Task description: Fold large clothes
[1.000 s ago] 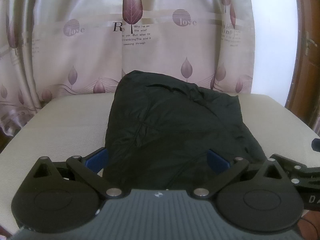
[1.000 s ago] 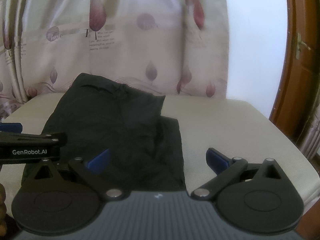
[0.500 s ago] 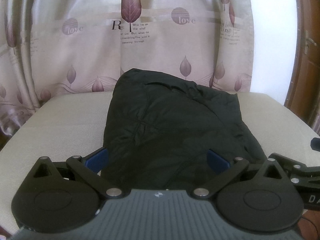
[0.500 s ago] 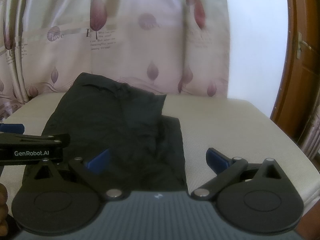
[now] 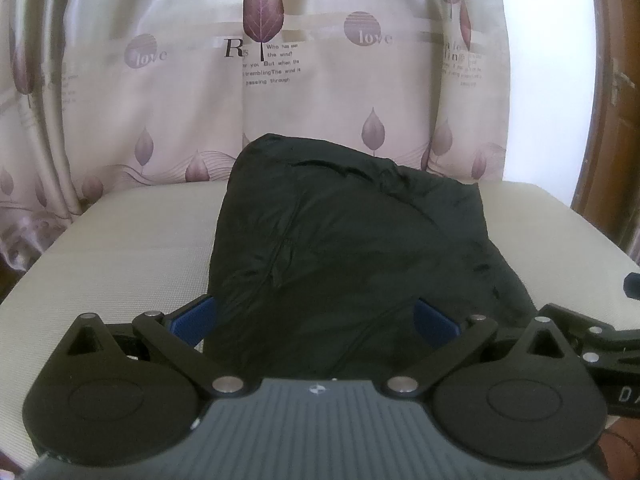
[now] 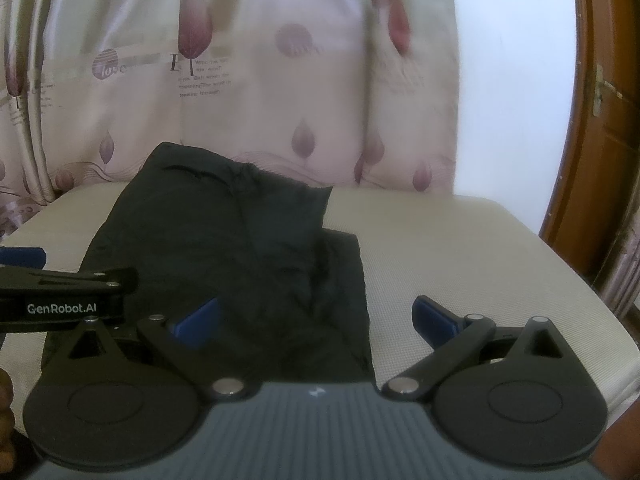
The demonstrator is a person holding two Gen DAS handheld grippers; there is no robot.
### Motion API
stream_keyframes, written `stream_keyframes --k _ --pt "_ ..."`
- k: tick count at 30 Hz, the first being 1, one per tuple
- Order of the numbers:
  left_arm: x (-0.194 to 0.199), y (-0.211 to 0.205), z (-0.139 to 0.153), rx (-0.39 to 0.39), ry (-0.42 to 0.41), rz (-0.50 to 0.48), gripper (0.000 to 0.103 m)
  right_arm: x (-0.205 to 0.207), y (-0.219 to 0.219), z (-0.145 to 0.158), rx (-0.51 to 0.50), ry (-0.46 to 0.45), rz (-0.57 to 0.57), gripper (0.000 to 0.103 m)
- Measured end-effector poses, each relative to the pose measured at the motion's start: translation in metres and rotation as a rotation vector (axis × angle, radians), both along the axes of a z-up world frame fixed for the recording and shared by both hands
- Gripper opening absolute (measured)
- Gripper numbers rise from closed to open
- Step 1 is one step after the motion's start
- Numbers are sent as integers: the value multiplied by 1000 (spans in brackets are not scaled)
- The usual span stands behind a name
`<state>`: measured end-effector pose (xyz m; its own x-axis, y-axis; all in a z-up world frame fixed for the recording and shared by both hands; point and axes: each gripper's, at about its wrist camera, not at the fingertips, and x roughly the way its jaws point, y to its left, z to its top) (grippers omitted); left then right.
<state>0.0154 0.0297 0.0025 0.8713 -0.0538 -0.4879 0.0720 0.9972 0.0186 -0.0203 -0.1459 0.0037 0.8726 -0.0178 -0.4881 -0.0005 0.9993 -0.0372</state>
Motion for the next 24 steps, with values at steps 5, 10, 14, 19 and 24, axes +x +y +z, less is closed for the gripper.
stream_keyframes --k 5,10,14,19,24 --pt "0 0 0 4 -7 -11 103 0 0 -1 3 5 1 103" --pt "-2 -1 0 11 -16 -12 103 -1 -1 0 1 -2 7 103" --pt "-2 0 0 -2 -8 -20 103 1 -2 -1 3 0 9 103" --pt "0 1 0 -6 -10 15 103 1 -2 -1 4 -3 9 103" --pt "0 1 0 17 -22 47 103 0 -2 0 7 -11 13 103"
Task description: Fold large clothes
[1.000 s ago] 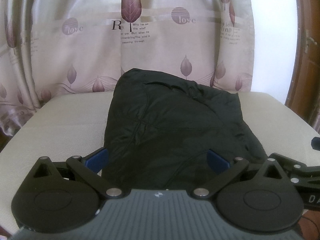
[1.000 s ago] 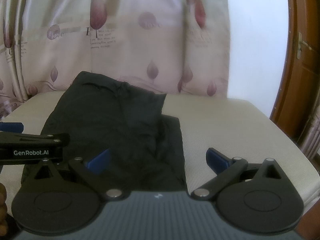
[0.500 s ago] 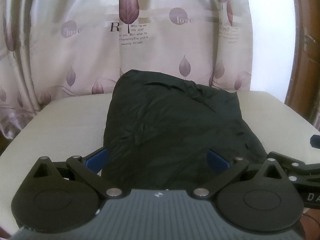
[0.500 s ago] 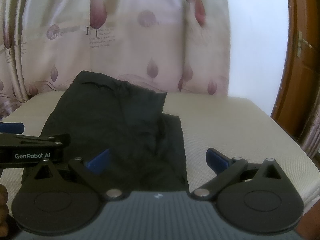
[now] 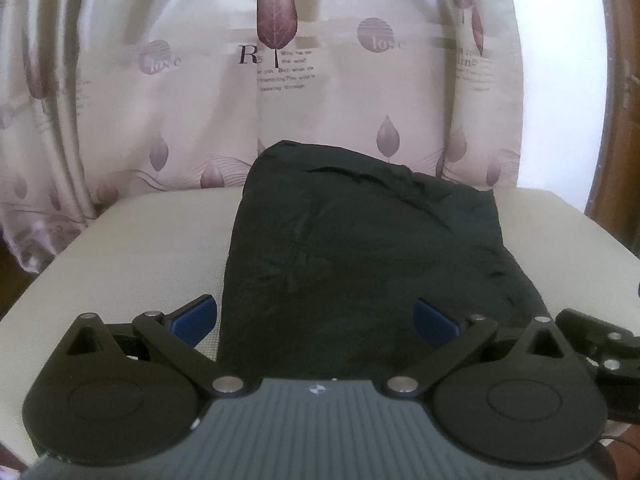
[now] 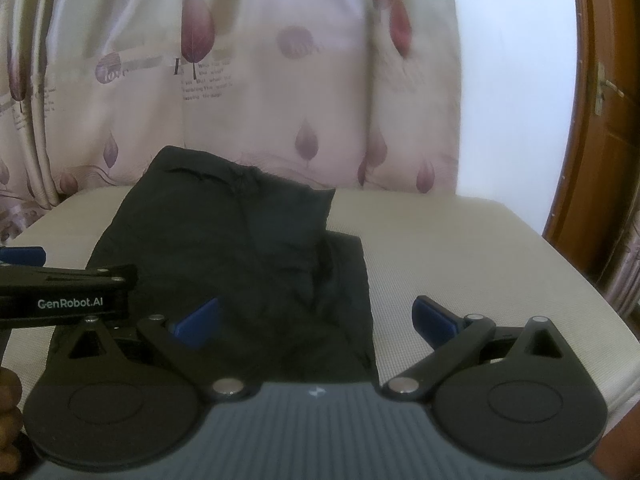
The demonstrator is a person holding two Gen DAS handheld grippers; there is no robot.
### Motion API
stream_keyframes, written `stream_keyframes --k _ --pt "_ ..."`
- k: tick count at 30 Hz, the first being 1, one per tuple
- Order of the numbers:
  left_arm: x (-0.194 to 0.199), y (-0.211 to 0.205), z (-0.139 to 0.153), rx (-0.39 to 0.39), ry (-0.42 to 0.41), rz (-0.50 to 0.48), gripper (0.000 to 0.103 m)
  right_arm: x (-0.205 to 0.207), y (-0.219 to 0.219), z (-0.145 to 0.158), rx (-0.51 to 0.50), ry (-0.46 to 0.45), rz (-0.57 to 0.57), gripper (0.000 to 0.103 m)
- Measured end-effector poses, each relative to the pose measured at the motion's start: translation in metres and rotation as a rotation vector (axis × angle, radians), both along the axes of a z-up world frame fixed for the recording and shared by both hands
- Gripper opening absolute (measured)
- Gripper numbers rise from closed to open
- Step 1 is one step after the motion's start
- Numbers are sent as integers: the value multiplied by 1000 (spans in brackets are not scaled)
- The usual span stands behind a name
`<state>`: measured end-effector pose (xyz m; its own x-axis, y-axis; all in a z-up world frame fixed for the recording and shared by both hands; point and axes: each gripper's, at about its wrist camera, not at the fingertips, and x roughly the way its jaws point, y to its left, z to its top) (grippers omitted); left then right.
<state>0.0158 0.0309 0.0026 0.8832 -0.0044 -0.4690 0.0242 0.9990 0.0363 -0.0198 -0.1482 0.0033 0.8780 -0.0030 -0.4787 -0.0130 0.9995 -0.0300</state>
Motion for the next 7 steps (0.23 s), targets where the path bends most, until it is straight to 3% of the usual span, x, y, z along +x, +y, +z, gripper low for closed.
stream_keyframes --k 7 --pt "0 -1 1 18 8 -6 103 -2 3 3 -19 -15 -5 103"
